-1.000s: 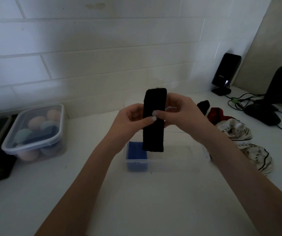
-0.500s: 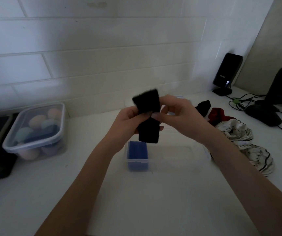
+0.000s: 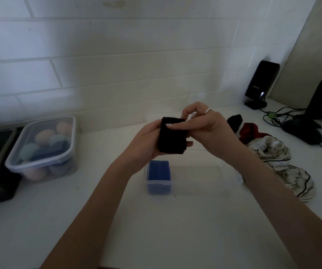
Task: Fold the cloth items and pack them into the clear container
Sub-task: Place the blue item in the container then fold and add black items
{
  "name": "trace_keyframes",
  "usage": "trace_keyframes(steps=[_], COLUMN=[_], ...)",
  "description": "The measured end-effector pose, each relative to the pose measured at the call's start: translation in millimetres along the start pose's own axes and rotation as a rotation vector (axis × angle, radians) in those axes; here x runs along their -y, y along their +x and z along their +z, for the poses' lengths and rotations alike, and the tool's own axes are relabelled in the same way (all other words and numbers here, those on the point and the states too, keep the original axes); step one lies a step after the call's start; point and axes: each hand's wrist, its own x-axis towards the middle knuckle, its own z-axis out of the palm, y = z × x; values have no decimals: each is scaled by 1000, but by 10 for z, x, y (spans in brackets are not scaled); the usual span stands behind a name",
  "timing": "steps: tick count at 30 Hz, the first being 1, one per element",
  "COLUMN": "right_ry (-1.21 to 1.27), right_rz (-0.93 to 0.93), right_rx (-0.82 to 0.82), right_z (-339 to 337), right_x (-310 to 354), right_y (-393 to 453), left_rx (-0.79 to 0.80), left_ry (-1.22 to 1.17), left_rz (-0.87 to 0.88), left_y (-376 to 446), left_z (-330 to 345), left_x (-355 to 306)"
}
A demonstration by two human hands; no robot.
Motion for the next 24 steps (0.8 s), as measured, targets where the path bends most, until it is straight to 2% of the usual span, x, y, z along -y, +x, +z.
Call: trace_keyframes(steps=[5, 10, 12, 15, 19, 21, 24], right_ry=[44, -100, -111, -133, 81, 130, -16], right_rz=[-1, -35, -40, 19, 174, 250, 272], right_rx=[-10, -32, -57, -82, -152, -107, -4], right_z=[7, 8, 7, 12, -50, -71, -16], right_x=[29, -7, -14, 12, 109, 128, 69], right_y=[-9, -11, -15, -15, 11, 20, 5], left_rx=[23, 94, 117, 59, 40, 36, 32], left_ry=[-76, -173, -96, 81, 145, 182, 229], left_rz=[-15, -60, -55, 27, 53, 63, 78], left_y=[10, 23, 10, -4, -15, -15, -19], left_z=[-10, -47, -41, -34, -33, -26, -4], left_x=[-8, -47, -58, -26, -20, -30, -20])
